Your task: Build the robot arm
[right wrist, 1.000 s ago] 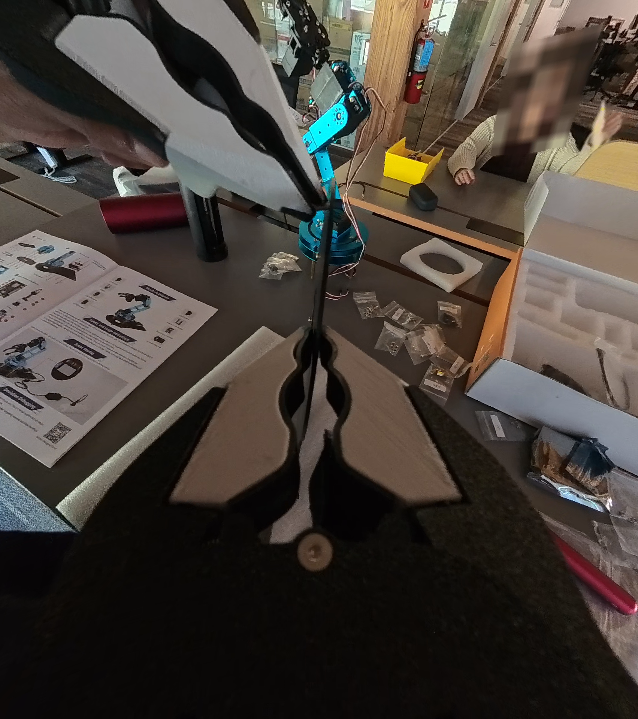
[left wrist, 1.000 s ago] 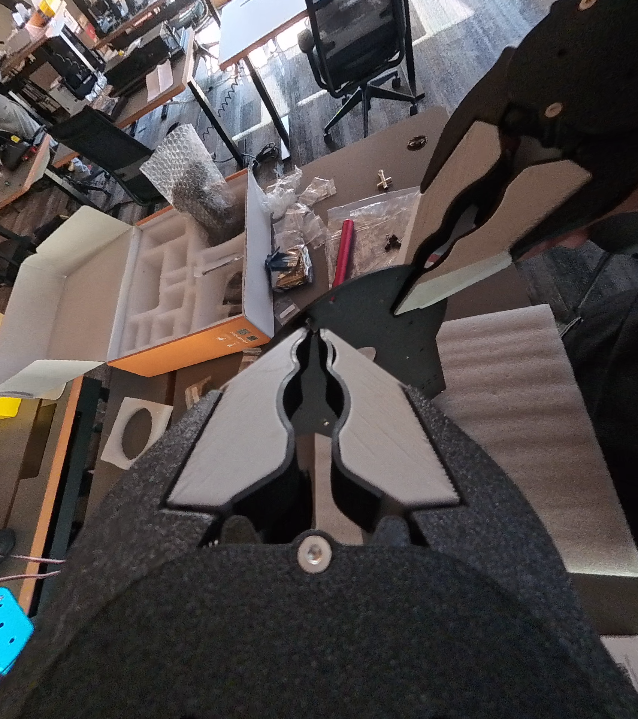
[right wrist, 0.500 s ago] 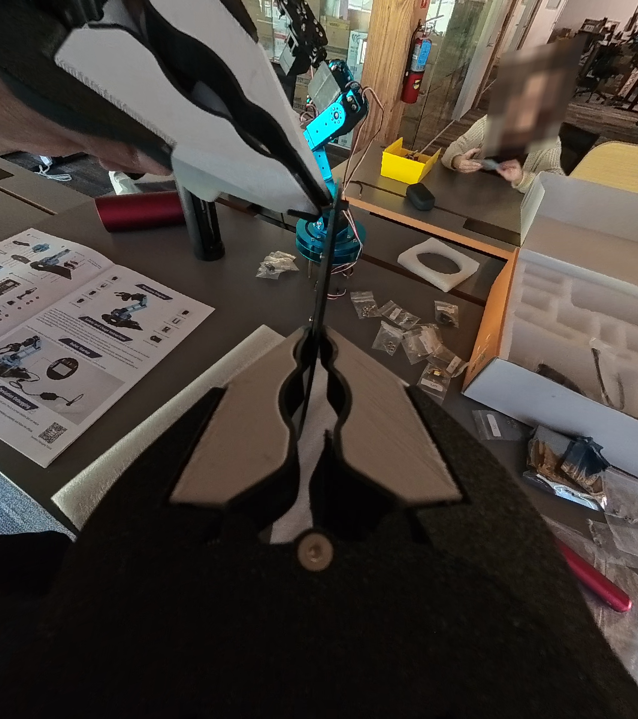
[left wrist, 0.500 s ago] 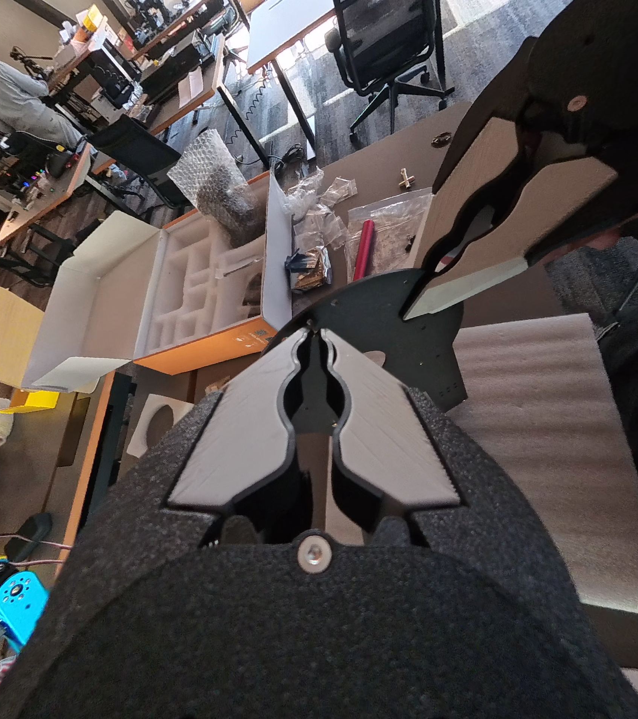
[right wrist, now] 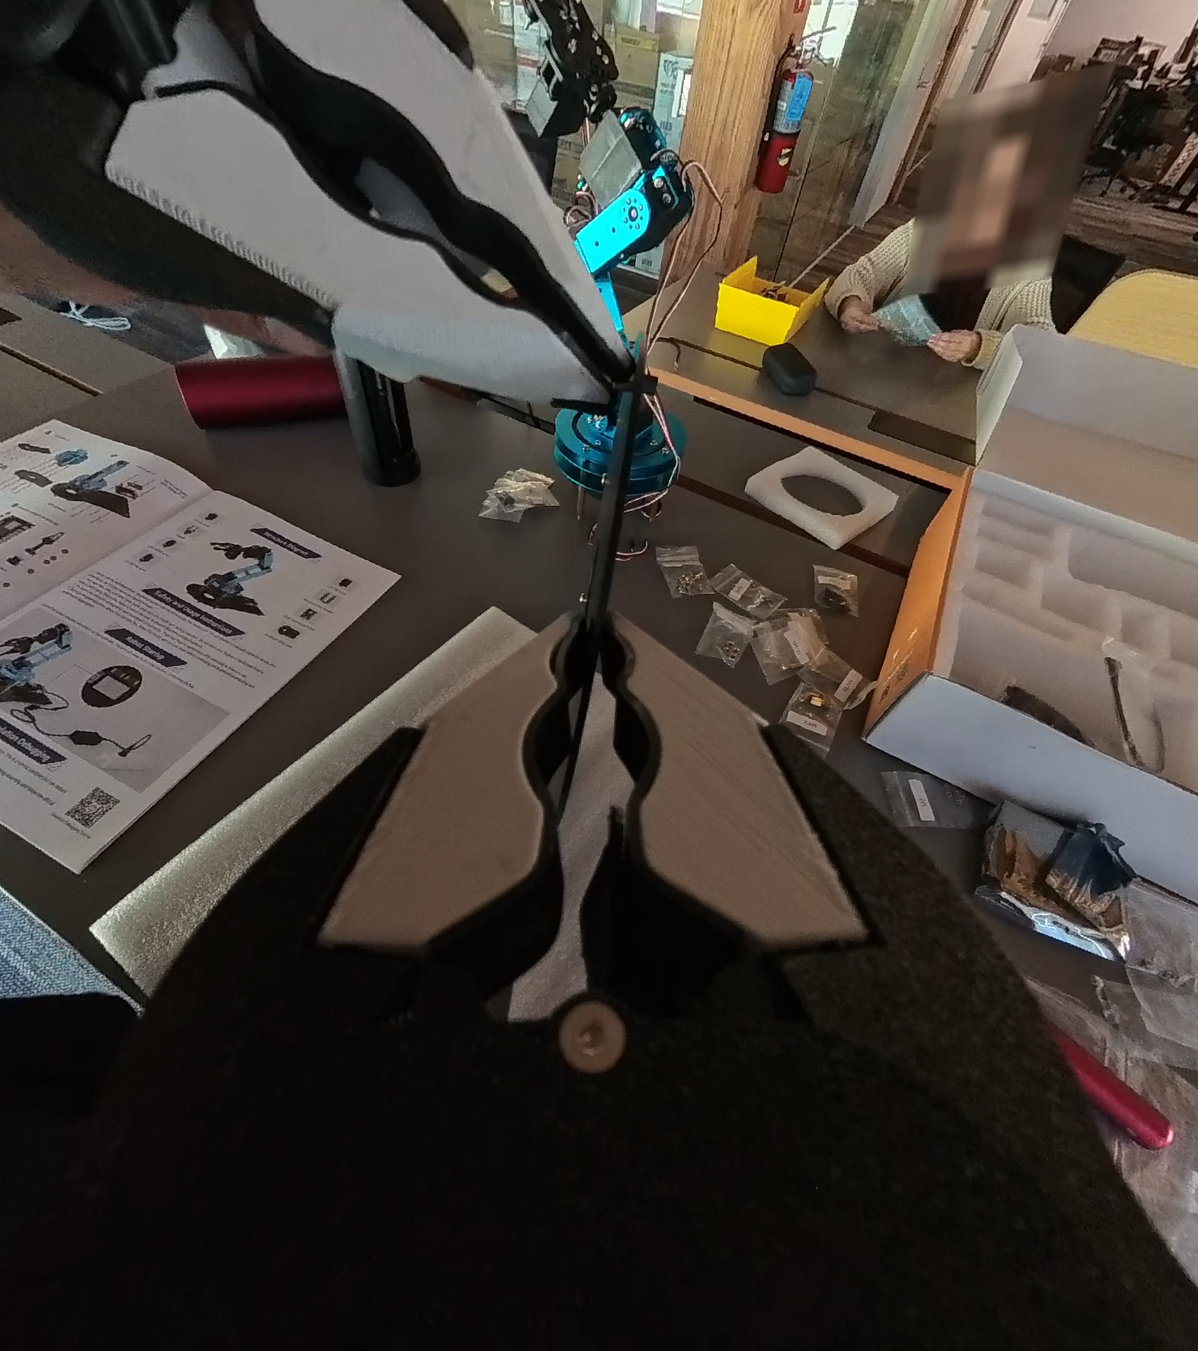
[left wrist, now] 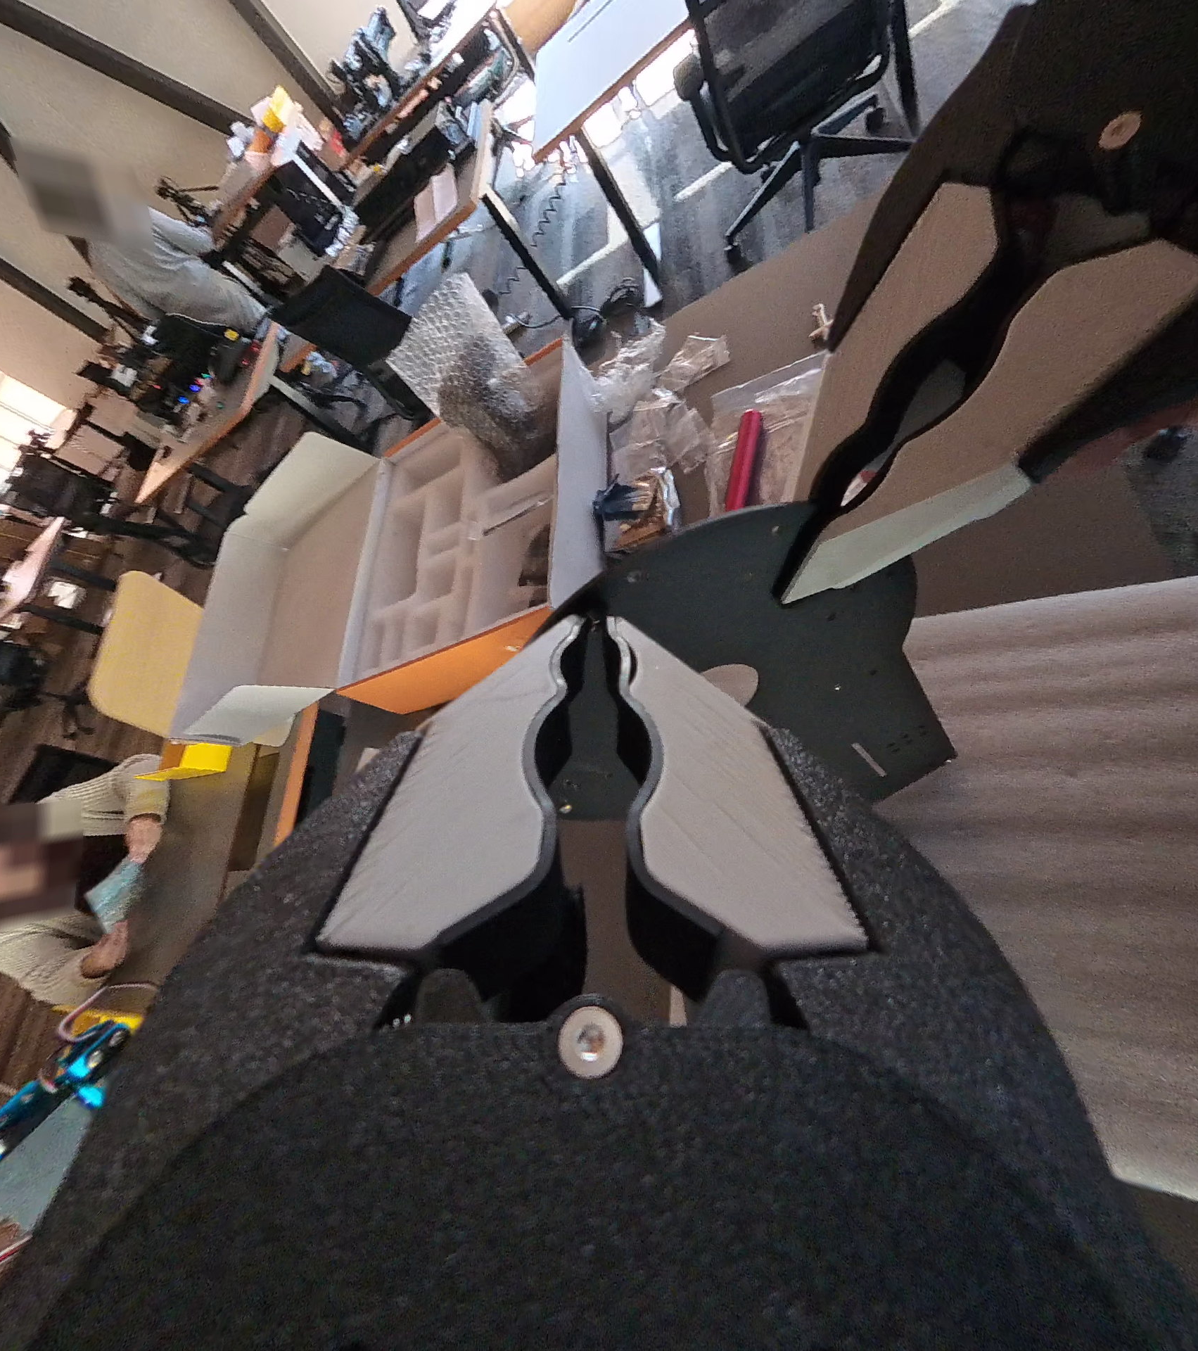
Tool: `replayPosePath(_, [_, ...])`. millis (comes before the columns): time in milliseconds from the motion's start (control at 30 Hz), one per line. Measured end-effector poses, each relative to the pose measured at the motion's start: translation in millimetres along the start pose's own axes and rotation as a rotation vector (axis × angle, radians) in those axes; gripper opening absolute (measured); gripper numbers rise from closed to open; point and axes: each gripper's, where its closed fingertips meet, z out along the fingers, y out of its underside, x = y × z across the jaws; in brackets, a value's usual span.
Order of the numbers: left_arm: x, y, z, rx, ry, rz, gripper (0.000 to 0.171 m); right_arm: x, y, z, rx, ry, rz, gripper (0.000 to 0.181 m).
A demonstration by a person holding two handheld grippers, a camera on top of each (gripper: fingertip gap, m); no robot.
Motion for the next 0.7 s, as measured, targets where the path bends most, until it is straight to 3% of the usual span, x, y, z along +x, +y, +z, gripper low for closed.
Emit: replayPosePath(700, [-1.3, -0.1, 0.7, 0.044, -0.116, -0.062, 0.004, -0.2, 0.3, -0.1, -0.007, -0.003, -0.001, 0.001])
